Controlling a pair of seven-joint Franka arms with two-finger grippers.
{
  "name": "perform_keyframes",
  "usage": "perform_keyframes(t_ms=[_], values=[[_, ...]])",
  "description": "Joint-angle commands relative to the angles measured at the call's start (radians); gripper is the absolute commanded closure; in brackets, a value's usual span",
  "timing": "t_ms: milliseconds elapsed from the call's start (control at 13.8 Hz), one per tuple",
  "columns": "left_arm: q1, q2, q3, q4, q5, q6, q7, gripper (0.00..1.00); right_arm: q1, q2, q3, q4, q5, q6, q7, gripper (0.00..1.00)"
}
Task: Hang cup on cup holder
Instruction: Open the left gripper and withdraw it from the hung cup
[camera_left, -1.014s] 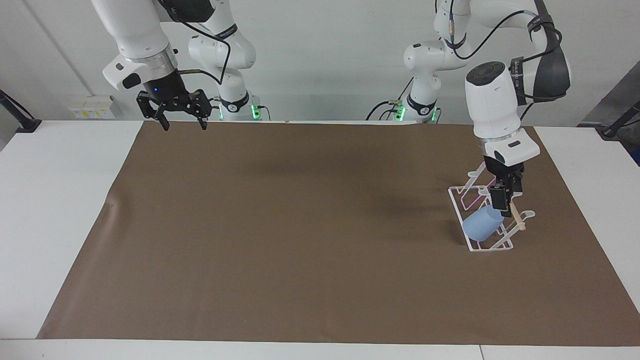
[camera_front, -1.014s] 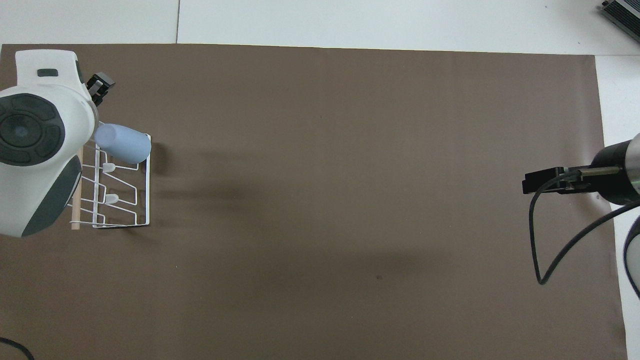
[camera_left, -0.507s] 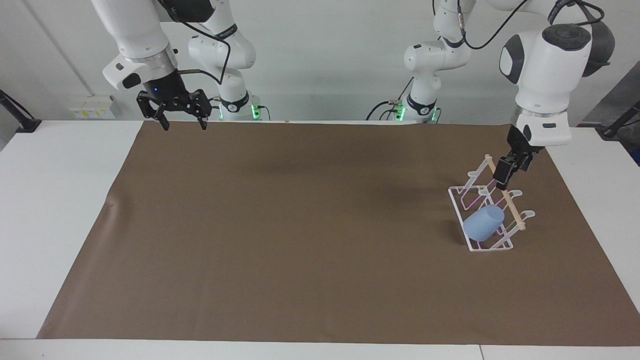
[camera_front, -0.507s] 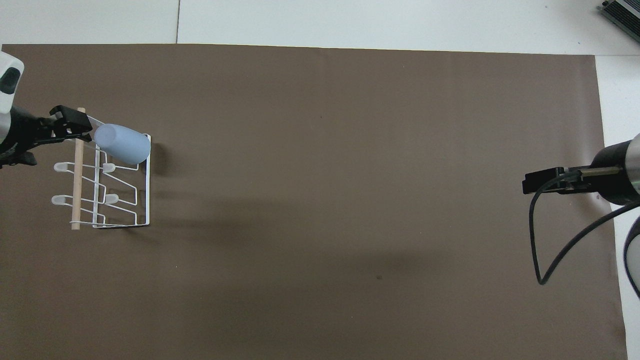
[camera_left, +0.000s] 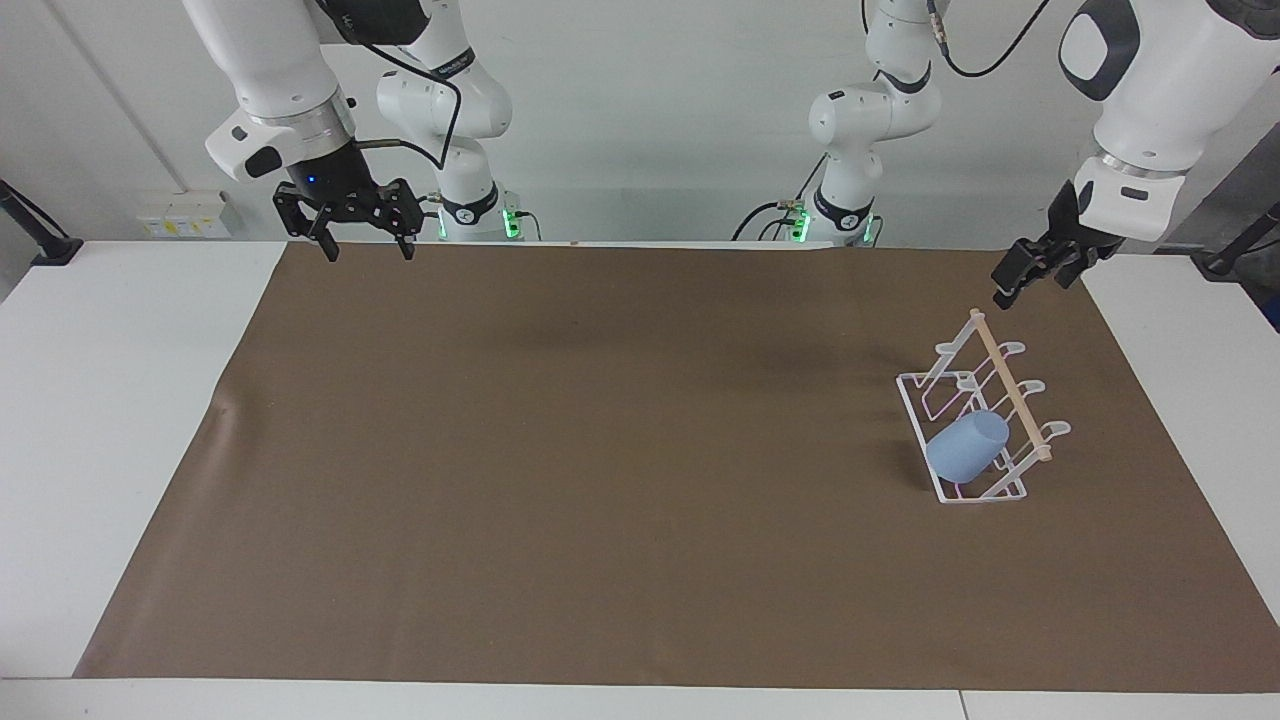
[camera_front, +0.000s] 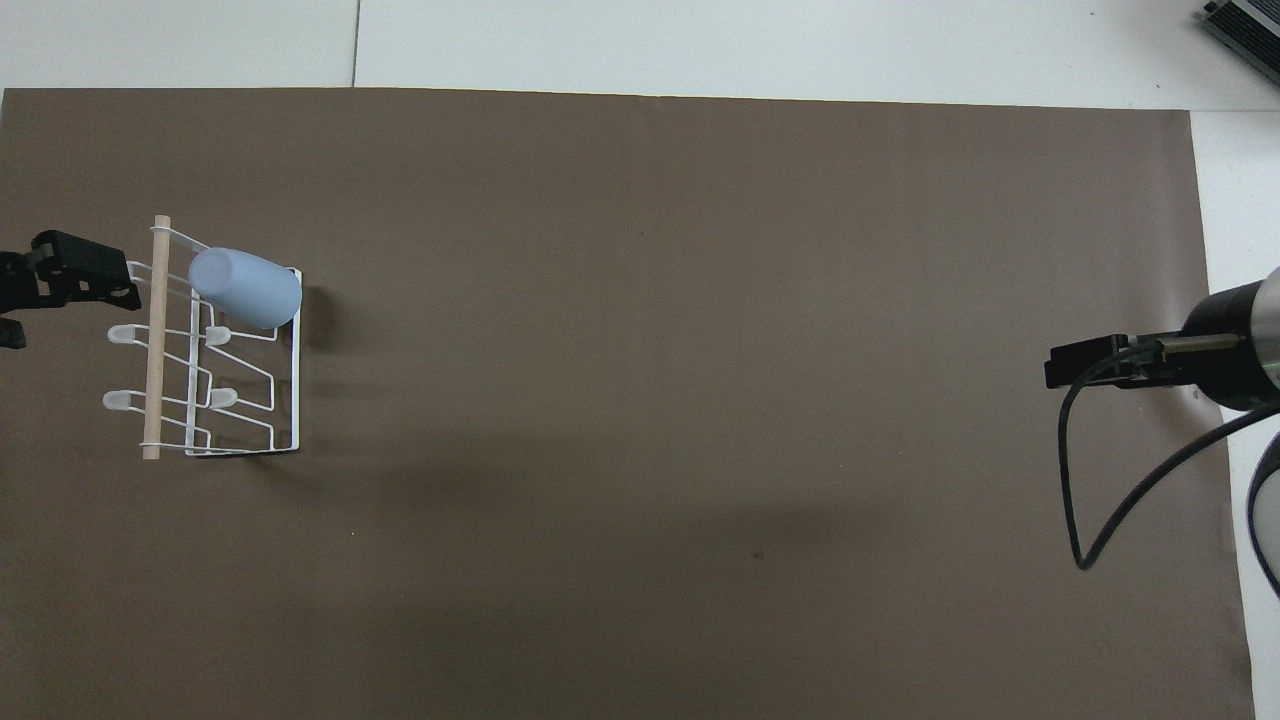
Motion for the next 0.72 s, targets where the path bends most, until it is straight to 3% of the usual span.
perform_keyframes(t_ms=[0,434,652], values=[[0.037,-0.021,-0.001,-0.021,-0.023,0.005,0.128,0.0,-0.015,-0.007,0.005,-0.009,0.015,0.007,-0.026,0.0],[0.022,-0.012,-0.017,0.022,-0.009,-0.116,0.22,0.0,-0.015,-0.008,0.005,-0.011,0.015,0.007,-0.026,0.0],[-0.003,-0.012,-0.006,0.028,-0.017,-0.106,0.233,0.0,-0.015,-0.008,0.005,-0.011,0.015,0.005,-0.025,0.0]])
